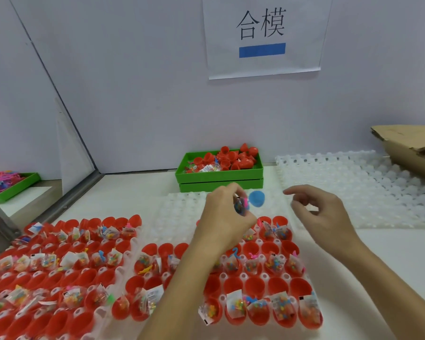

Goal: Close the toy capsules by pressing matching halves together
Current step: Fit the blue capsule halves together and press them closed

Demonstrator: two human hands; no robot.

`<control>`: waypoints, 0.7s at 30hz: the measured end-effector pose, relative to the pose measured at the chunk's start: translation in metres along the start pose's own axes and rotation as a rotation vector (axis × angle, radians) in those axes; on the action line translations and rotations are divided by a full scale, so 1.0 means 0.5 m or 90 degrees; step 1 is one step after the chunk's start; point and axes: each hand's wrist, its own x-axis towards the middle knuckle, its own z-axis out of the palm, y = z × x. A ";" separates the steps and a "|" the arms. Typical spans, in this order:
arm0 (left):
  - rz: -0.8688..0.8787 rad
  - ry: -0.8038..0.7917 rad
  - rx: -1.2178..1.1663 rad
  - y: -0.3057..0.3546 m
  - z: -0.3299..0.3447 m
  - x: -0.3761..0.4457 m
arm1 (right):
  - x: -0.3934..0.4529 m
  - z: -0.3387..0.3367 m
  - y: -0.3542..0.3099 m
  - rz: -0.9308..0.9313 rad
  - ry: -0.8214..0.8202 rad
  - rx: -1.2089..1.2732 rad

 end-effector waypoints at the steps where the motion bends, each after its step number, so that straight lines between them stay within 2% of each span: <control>1: 0.015 -0.003 -0.022 0.000 0.011 -0.001 | 0.000 0.003 -0.008 -0.004 -0.023 0.009; 6: 0.093 0.019 -0.058 -0.013 0.026 -0.004 | -0.004 0.012 -0.024 -0.036 -0.103 -0.039; 11: 0.099 0.015 -0.126 -0.019 0.015 -0.019 | -0.008 0.015 -0.031 -0.052 -0.154 -0.072; 16: 0.076 0.042 -0.197 -0.025 0.008 -0.032 | -0.011 0.024 -0.047 -0.027 -0.160 0.036; 21: 0.070 0.024 -0.234 -0.031 0.005 -0.033 | -0.011 0.020 -0.050 -0.042 -0.135 0.033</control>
